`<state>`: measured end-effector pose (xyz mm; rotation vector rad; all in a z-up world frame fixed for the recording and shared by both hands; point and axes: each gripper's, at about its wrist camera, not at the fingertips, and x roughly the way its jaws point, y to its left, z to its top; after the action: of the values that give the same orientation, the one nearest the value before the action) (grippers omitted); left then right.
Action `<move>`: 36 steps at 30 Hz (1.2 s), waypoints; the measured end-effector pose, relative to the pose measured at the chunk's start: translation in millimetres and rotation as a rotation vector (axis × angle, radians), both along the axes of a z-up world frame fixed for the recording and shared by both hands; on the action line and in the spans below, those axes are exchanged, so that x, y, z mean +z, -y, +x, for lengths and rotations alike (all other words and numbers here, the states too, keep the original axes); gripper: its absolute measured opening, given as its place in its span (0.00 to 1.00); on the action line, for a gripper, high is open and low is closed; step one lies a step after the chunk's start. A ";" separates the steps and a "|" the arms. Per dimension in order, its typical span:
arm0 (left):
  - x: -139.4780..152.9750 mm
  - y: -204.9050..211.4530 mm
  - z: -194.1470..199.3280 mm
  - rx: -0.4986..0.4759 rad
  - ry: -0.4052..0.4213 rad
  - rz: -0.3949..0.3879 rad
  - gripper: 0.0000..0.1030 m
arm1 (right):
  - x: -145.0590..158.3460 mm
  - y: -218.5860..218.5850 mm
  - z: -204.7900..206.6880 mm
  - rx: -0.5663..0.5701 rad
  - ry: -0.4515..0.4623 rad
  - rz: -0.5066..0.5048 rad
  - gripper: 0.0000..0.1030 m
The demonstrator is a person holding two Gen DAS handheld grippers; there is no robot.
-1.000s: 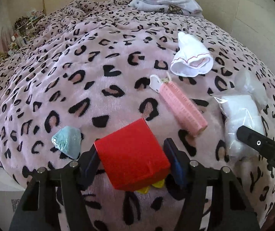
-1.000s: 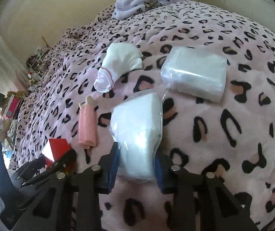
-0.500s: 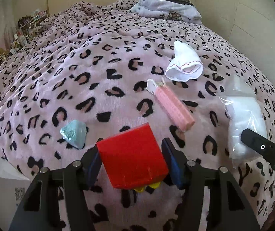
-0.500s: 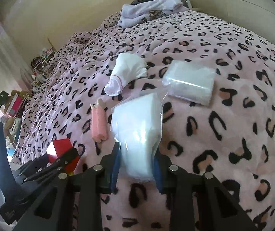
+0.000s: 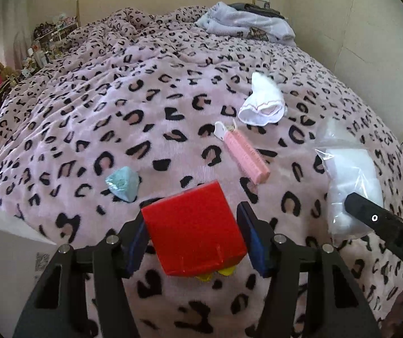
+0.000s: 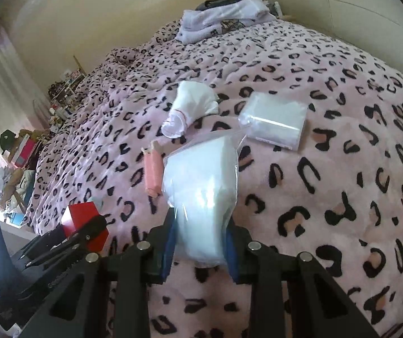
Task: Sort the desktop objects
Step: 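Lift and carry the red box and white pack toward the cardboard box with both tools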
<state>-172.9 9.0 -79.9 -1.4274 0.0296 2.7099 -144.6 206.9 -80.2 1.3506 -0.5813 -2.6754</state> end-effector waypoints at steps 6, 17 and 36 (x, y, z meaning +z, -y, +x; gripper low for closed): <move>33.4 14.8 29.9 0.044 -0.013 0.024 0.59 | 25.7 15.2 26.2 0.035 -0.027 0.037 0.29; 85.6 50.1 95.3 0.102 -0.043 0.043 0.59 | 68.6 52.2 87.2 0.102 -0.079 0.031 0.29; 178.5 113.1 193.2 0.231 -0.133 0.022 0.59 | 147.4 133.6 152.7 0.247 -0.181 0.049 0.29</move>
<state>20.4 -104.1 98.6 -1.3176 -0.1671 2.9758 8.2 73.3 67.1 1.0929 -0.3093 -2.5865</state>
